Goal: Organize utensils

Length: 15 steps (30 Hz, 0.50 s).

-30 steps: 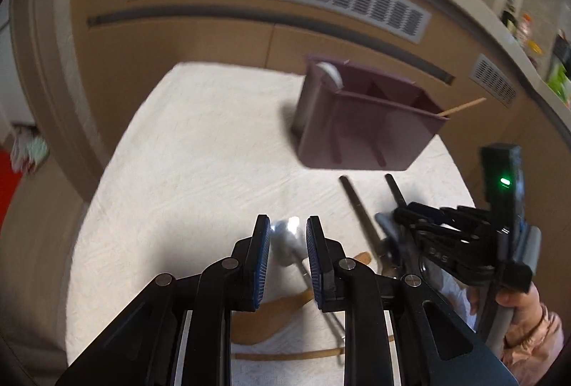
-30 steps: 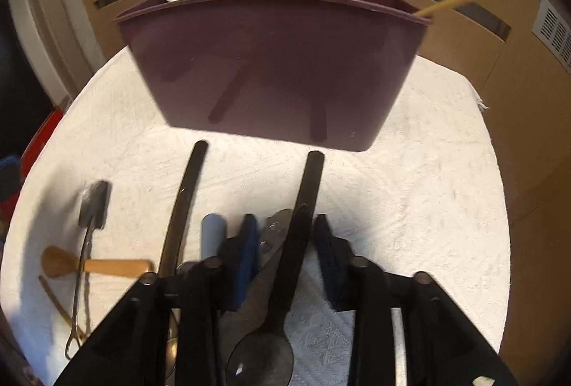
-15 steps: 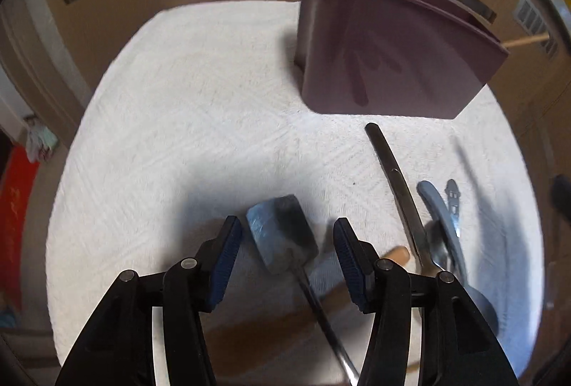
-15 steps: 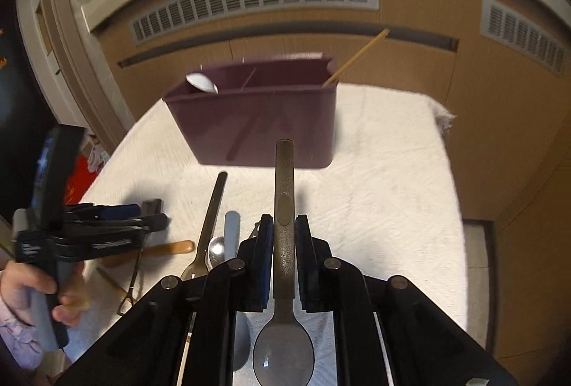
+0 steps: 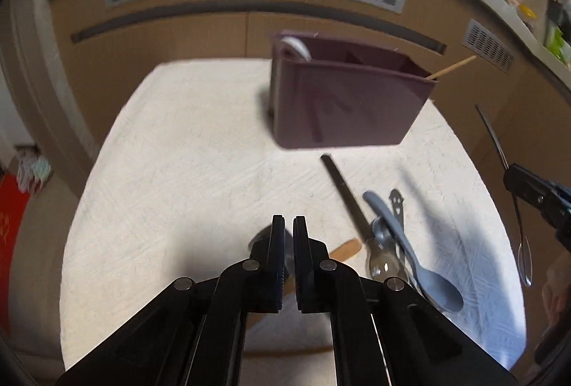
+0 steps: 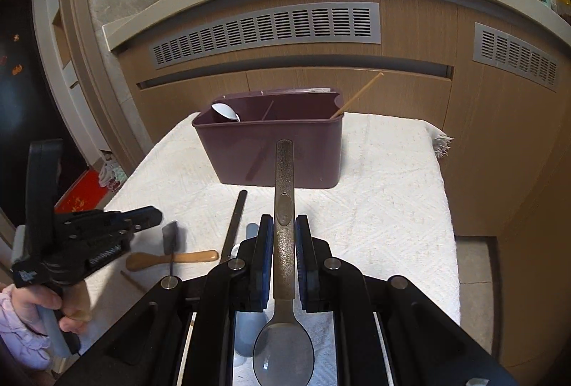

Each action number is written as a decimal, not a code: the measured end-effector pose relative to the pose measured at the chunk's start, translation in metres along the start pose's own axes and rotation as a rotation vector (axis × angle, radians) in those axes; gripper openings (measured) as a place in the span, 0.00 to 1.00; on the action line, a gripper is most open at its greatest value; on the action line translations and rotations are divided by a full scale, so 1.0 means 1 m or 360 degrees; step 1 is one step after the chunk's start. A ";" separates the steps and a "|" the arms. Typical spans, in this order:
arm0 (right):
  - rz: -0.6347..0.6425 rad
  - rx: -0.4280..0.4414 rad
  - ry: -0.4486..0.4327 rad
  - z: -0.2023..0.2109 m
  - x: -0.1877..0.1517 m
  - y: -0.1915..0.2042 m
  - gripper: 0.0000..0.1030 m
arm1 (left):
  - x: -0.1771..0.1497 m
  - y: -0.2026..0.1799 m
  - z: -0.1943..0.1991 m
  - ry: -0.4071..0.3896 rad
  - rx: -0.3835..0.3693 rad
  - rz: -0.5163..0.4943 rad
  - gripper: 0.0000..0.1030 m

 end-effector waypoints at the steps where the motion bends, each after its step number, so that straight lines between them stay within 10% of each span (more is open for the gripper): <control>1: -0.0007 0.0001 0.0015 -0.001 -0.002 -0.002 0.10 | -0.003 0.006 0.000 0.0033 -0.0007 0.0037 0.06; 6: -0.0016 0.0003 0.0073 -0.004 -0.011 -0.009 0.10 | -0.047 -0.017 -0.005 0.0335 -0.0240 -0.0052 0.14; 9: -0.0029 0.0000 0.0097 -0.007 -0.016 -0.011 0.10 | -0.071 -0.038 -0.007 0.0453 -0.0324 -0.0078 0.36; 15: -0.0039 -0.0001 0.0071 0.000 -0.017 -0.011 0.10 | -0.052 0.001 -0.012 0.0384 -0.0107 0.0167 0.47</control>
Point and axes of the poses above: each gripper's, at about its wrist camera, not at the fingertips, and z roughly against the way its jaws point, y to its left, x to its top, the point moved 7 cm from there along -z, roughly the way its jaws point, and after that the axes turned 13 degrees about -x, right-handed, at the moved point
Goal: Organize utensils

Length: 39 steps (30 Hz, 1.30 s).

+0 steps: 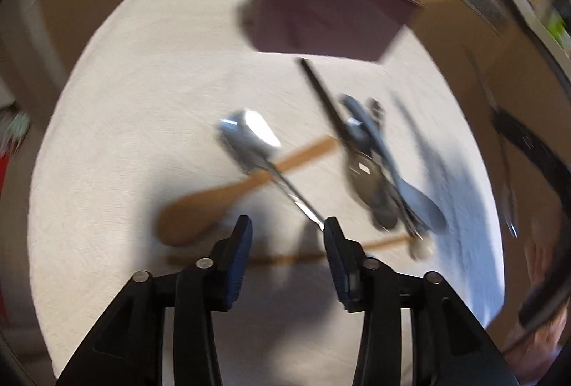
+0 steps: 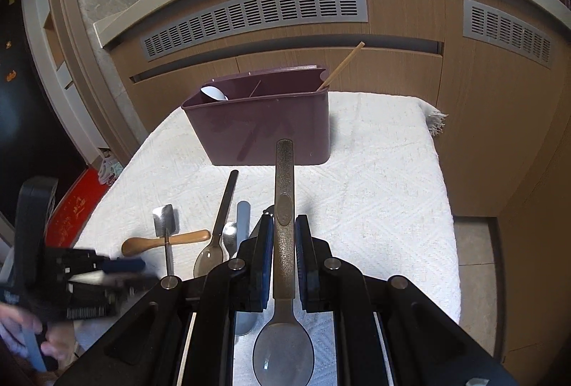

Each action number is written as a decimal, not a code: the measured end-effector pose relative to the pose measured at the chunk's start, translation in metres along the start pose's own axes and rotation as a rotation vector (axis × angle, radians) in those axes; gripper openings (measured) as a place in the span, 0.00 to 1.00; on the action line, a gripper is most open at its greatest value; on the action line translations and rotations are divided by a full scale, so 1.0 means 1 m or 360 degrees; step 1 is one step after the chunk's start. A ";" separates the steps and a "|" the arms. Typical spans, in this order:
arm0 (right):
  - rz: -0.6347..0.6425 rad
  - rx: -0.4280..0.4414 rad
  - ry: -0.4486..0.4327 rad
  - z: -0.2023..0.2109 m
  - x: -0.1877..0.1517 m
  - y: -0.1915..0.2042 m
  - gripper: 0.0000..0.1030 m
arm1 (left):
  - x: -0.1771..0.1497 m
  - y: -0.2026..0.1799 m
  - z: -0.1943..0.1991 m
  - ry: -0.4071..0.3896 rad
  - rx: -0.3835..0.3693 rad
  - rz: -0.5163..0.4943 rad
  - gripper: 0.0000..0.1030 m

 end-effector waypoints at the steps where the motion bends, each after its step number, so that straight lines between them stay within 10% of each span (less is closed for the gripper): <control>1: 0.0004 -0.0001 -0.0010 0.002 0.000 0.000 0.10 | 0.005 0.010 0.000 0.0004 0.0000 0.0088 0.48; 7: -0.0004 0.0010 -0.0046 0.001 0.002 0.005 0.10 | 0.033 0.020 -0.006 -0.0125 0.0025 0.0336 0.61; 13: 0.0015 -0.0040 -0.0099 0.004 0.003 0.002 0.10 | 0.046 0.017 -0.013 -0.0235 0.0209 0.0294 0.64; 19: 0.0015 -0.0051 -0.0123 0.002 0.002 -0.004 0.10 | 0.047 -0.006 0.005 -0.0375 0.0401 -0.0124 0.64; 24: -0.0011 -0.0034 -0.0091 -0.007 0.000 -0.005 0.10 | 0.057 0.010 -0.021 -0.0253 0.0269 0.0010 0.63; 30: 0.0000 -0.0071 -0.0079 -0.009 -0.004 -0.010 0.10 | 0.066 0.018 -0.042 -0.0102 0.0311 0.0011 0.44; 39: 0.0005 -0.0066 -0.0073 -0.012 -0.003 -0.005 0.10 | 0.062 -0.003 -0.043 -0.0240 0.0284 -0.0205 0.32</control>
Point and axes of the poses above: each gripper's, at about its wrist camera, not at the fingertips, and z roughly against the way its jaws point, y to its left, x to its top, the point moved 7 cm from there along -z, roughly the way its jaws point, and after that the axes turned 13 degrees about -x, right-handed, at the moved point
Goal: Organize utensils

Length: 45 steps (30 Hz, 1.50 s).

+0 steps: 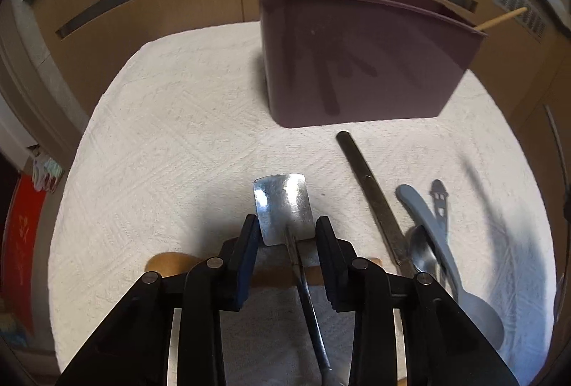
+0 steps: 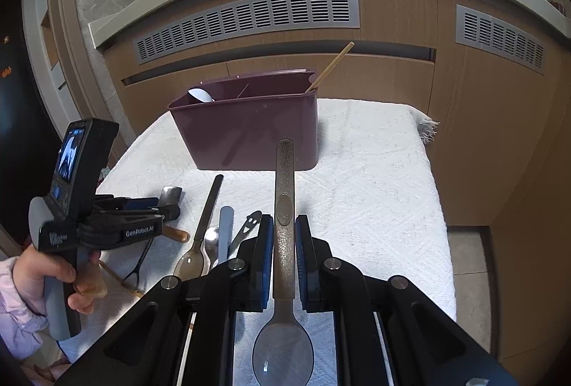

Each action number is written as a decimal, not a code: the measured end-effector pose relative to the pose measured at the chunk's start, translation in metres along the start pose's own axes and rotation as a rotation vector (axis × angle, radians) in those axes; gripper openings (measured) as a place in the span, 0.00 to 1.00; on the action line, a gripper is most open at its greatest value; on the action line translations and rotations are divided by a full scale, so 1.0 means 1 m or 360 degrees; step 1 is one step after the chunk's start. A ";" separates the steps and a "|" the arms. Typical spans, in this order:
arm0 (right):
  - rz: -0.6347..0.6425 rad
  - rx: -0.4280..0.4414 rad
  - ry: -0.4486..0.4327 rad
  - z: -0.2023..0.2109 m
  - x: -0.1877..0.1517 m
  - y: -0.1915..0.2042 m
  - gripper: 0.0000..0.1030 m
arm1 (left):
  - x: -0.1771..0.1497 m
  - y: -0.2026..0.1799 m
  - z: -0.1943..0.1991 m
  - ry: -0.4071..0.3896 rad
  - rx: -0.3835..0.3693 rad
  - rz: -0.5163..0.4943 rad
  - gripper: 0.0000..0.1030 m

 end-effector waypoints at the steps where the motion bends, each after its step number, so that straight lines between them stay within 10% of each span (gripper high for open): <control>1: 0.0003 0.0003 0.0001 0.000 0.000 0.000 0.10 | -0.002 -0.003 0.003 -0.0021 -0.0040 0.0010 0.32; 32: 0.0028 0.0060 -0.0147 0.023 0.042 0.025 0.10 | 0.048 -0.032 0.120 -0.0623 -0.0306 -0.0171 0.32; 45: -0.0008 0.0065 -0.0681 0.037 0.196 0.031 0.10 | 0.178 -0.044 0.175 -0.1023 -0.0346 -0.0319 0.32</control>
Point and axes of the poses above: each gripper's, at about its wrist camera, not at the fingertips, and z roughly against the way its jaws point, y to its left, x to its top, the point moved 7 cm from there along -z, roughly the way its jaws point, and after that the axes turned 13 degrees about -x, right-handed, at the moved point
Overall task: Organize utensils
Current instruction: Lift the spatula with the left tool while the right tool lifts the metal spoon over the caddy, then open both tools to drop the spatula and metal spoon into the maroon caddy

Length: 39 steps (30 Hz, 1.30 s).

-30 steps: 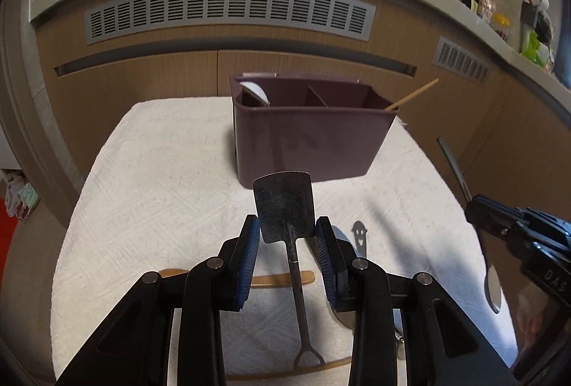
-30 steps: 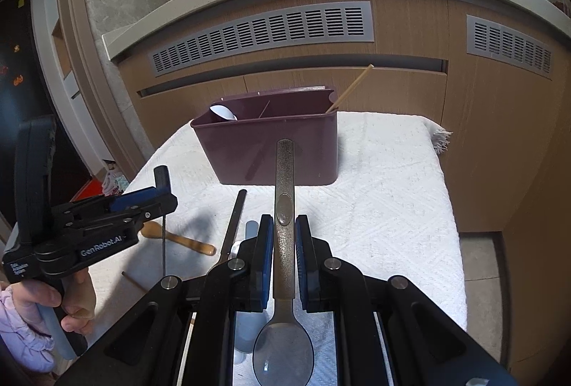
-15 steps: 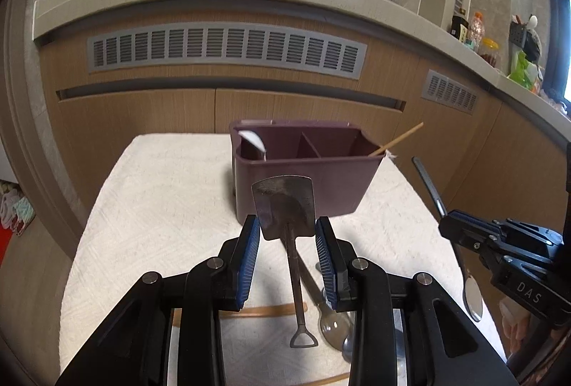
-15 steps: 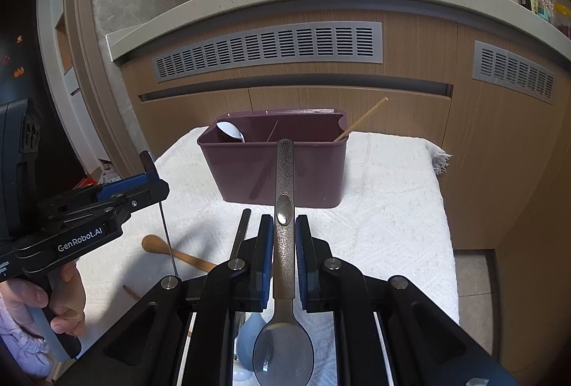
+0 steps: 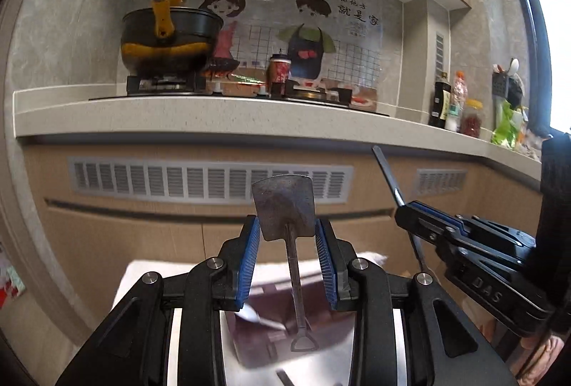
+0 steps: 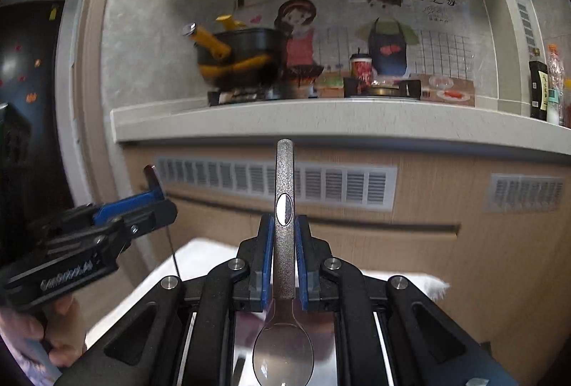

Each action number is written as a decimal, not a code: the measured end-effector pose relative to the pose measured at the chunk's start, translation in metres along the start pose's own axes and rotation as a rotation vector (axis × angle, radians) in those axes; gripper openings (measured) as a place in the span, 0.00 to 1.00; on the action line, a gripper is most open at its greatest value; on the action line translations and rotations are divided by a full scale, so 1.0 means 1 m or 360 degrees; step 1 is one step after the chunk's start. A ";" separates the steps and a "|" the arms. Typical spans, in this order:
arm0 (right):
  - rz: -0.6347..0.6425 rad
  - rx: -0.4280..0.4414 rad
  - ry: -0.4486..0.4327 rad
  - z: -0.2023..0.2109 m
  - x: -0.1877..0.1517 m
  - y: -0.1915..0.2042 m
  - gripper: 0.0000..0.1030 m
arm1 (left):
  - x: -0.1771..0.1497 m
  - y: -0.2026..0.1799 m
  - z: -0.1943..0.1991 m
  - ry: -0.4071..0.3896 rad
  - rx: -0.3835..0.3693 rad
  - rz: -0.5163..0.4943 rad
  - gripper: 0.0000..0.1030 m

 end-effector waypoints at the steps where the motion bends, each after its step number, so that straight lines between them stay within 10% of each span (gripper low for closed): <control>1: -0.0013 0.0008 0.0002 -0.009 0.003 0.001 0.10 | 0.001 0.005 -0.007 0.0004 0.0005 0.0007 0.32; 16: -0.0098 0.0010 0.0221 -0.108 -0.049 -0.002 0.12 | -0.056 0.056 -0.090 0.0253 0.0037 0.0152 0.34; 24: -0.0141 0.0004 0.0397 -0.104 -0.089 -0.015 0.25 | -0.089 0.057 -0.073 0.0355 0.0080 0.0215 0.56; 39: 0.0130 -0.0319 0.0244 0.000 -0.116 -0.026 1.00 | -0.183 0.045 0.001 0.0705 0.0085 0.0258 0.69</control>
Point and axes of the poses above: each gripper's, at about its wrist camera, not at the fingertips, and z roughly against the way its jaws point, y to its left, x to its top, the point moved 7 cm from there along -z, roughly the way its jaws point, and after that the axes turned 13 degrees about -x, right-handed, at the moved point
